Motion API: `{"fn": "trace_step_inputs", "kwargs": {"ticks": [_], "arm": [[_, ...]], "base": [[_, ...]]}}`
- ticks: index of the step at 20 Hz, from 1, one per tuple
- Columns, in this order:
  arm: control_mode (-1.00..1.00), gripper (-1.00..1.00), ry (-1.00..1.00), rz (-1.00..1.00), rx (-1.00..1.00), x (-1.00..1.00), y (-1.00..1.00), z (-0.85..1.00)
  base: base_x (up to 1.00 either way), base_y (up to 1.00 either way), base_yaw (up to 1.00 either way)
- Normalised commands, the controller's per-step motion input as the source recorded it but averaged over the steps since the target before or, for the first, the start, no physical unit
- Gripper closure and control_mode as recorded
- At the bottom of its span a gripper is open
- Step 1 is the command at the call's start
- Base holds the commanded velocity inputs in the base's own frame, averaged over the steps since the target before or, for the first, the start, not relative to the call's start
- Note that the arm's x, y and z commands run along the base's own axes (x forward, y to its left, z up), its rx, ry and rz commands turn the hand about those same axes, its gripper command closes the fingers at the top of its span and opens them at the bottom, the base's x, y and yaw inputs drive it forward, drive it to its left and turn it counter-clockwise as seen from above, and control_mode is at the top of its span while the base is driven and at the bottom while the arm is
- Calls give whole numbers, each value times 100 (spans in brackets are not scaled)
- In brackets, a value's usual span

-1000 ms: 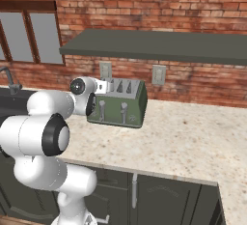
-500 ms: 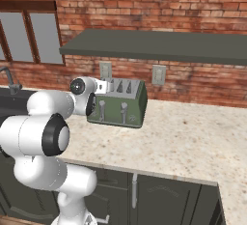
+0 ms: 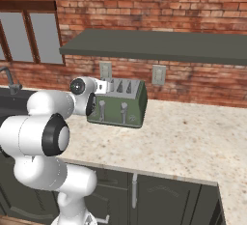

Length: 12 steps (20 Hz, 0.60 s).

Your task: Start the toaster. Once the lever pops up, take the bread to the plate on the dining counter.

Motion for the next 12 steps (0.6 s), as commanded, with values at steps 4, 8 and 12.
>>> {"fn": "trace_step_inputs", "kwargs": {"ticks": [4,8,12], "arm": [[-100,-100,0,0,0,0,0,0],[-100,-100,0,0,0,0,0,0],[-100,-100,0,0,0,0,0,0]], "base": [[0,0,0],[0,0,0],[0,0,0]]}}
